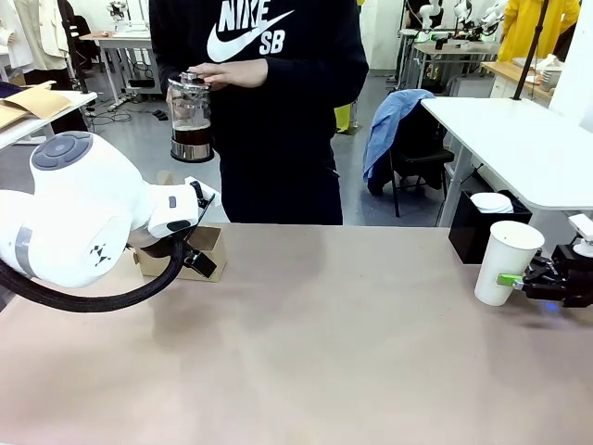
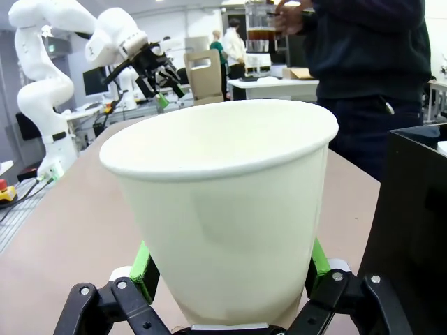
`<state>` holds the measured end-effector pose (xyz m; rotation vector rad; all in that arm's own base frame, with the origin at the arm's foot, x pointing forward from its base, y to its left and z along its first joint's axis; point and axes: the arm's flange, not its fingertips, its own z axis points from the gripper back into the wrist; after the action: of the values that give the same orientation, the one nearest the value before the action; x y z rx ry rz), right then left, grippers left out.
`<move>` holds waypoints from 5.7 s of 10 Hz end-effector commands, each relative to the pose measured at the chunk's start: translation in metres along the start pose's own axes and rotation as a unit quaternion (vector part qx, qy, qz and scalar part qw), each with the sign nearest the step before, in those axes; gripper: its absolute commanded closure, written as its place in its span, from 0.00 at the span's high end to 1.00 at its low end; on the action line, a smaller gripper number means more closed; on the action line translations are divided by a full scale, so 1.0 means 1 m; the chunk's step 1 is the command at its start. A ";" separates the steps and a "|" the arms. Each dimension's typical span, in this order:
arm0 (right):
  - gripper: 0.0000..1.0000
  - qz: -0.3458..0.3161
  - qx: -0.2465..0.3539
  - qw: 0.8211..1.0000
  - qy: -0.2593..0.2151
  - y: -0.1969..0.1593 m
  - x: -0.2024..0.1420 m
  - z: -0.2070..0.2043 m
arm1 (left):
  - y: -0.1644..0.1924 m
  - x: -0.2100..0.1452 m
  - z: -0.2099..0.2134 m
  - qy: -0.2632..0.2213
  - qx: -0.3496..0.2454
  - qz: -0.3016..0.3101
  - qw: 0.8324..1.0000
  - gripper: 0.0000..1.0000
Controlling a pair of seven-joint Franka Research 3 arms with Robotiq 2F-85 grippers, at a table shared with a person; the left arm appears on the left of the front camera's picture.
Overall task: Pour a drink into a cup and package it in a carrier.
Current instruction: Pick up the 600 ml Paper Cup and place it in the middle top area of the table, then when a person places the Paper Cup Lid on the 600 ml Paper Cup , lift the 600 ml Paper Cup.
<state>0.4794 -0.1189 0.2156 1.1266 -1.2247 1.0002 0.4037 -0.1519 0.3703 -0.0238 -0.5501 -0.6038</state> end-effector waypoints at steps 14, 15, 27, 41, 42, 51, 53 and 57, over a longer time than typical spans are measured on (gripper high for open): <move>0.80 -0.007 -0.178 0.982 -0.065 0.063 0.068 -0.197 | 0.000 0.000 0.000 0.000 0.000 0.000 1.000 1.00; 0.80 0.005 -0.217 0.973 -0.076 0.057 0.066 -0.223 | 0.000 0.000 0.000 0.000 0.000 0.000 1.000 1.00; 0.80 -0.010 -0.234 0.971 -0.043 -0.033 0.040 -0.307 | 0.000 0.000 0.000 0.000 0.000 0.000 1.000 1.00; 0.80 -0.010 -0.234 0.971 -0.043 -0.033 0.040 -0.307 | 0.000 0.000 0.000 0.000 0.000 0.000 1.000 1.00; 0.80 -0.010 -0.234 0.971 -0.043 -0.033 0.040 -0.307 | 0.000 0.000 0.000 0.000 0.000 0.000 1.000 1.00; 0.80 -0.010 -0.234 0.971 -0.043 -0.033 0.040 -0.307 | 0.000 0.000 0.000 0.000 0.000 0.000 1.000 1.00; 0.80 -0.010 -0.234 0.971 -0.043 -0.033 0.040 -0.307 | 0.000 0.000 0.000 0.000 0.000 0.000 1.000 1.00; 0.80 -0.010 -0.234 0.971 -0.043 -0.033 0.040 -0.307 | 0.000 0.000 0.000 0.000 0.000 0.000 1.000 1.00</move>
<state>0.5726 0.1756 0.2474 0.8167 -1.4234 0.5959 0.4037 -0.1519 0.3701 -0.0231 -0.5497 -0.6040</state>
